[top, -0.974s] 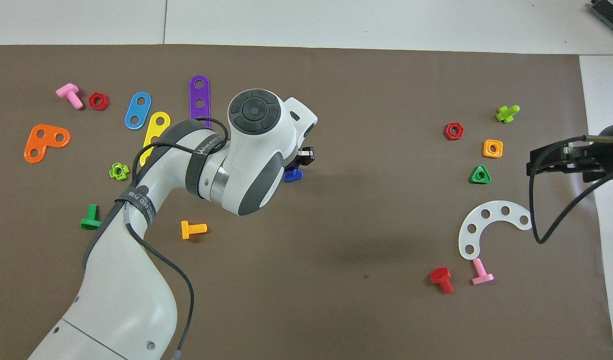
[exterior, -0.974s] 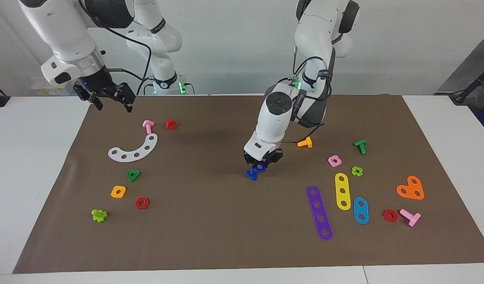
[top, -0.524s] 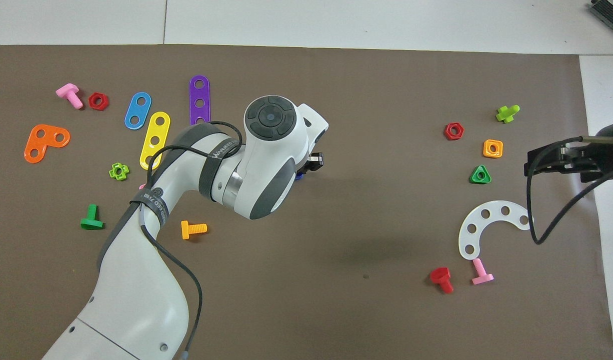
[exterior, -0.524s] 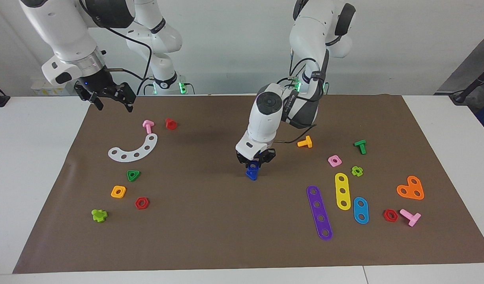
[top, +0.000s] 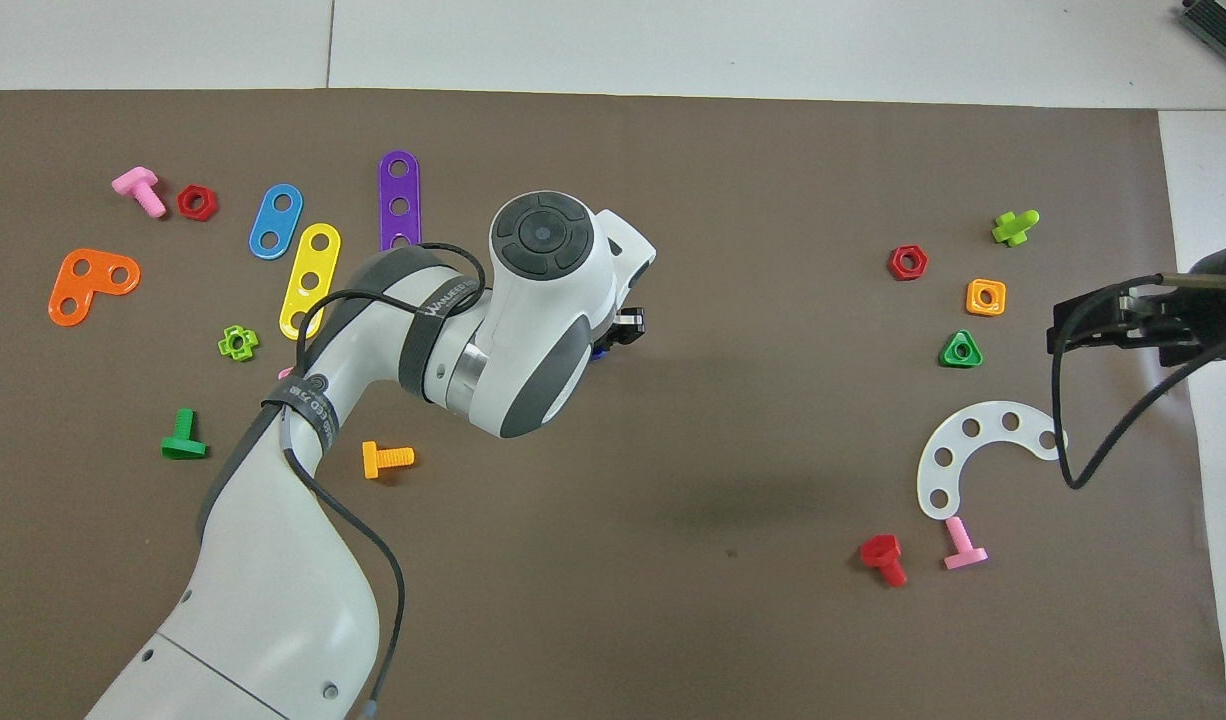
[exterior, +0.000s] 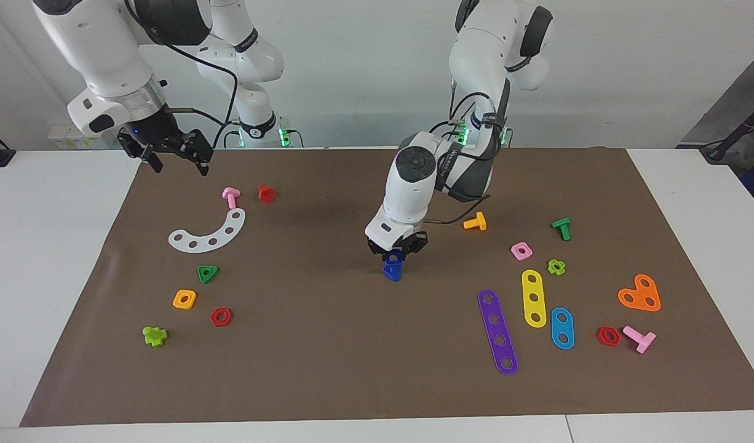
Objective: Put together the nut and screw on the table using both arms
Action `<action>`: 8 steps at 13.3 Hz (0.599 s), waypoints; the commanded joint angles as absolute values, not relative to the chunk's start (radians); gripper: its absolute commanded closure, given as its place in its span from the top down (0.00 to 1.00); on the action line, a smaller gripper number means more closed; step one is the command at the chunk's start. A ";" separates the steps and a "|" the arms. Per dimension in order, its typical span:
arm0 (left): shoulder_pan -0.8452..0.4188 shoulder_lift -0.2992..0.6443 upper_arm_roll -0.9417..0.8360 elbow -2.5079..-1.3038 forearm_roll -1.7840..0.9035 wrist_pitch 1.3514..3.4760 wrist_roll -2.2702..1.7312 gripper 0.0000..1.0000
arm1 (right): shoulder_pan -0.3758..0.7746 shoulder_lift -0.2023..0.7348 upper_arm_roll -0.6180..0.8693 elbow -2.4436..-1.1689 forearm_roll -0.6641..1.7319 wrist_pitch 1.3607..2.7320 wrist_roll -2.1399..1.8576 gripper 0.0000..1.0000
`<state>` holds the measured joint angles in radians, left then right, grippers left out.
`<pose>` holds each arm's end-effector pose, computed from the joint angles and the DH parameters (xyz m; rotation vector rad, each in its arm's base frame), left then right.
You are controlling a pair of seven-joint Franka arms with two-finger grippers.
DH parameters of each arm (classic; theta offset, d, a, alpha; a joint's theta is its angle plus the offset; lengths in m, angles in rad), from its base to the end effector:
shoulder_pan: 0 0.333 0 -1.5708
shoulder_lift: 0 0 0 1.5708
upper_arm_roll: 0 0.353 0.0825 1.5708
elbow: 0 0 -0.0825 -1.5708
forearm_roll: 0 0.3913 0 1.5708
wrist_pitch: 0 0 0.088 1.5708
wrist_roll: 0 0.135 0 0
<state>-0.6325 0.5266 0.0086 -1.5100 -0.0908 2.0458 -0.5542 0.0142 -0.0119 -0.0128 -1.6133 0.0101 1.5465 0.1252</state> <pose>0.5834 -0.4301 0.3608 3.0719 -0.0456 -0.0536 0.5524 0.0021 0.6178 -3.1276 0.1939 0.0869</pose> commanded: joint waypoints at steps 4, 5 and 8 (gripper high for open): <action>-0.664 0.538 0.028 -1.505 -0.095 2.037 -0.565 0.17 | 0.069 -0.029 -0.078 -1.638 0.023 1.559 0.141 1.00; -0.663 0.538 0.029 -1.509 -0.094 2.039 -0.565 0.17 | 0.090 -0.029 -0.098 -1.638 0.023 1.559 0.141 1.00; -0.664 0.538 0.029 -1.525 -0.092 2.063 -0.565 0.16 | 0.091 -0.032 -0.100 -1.637 0.023 1.560 0.137 1.00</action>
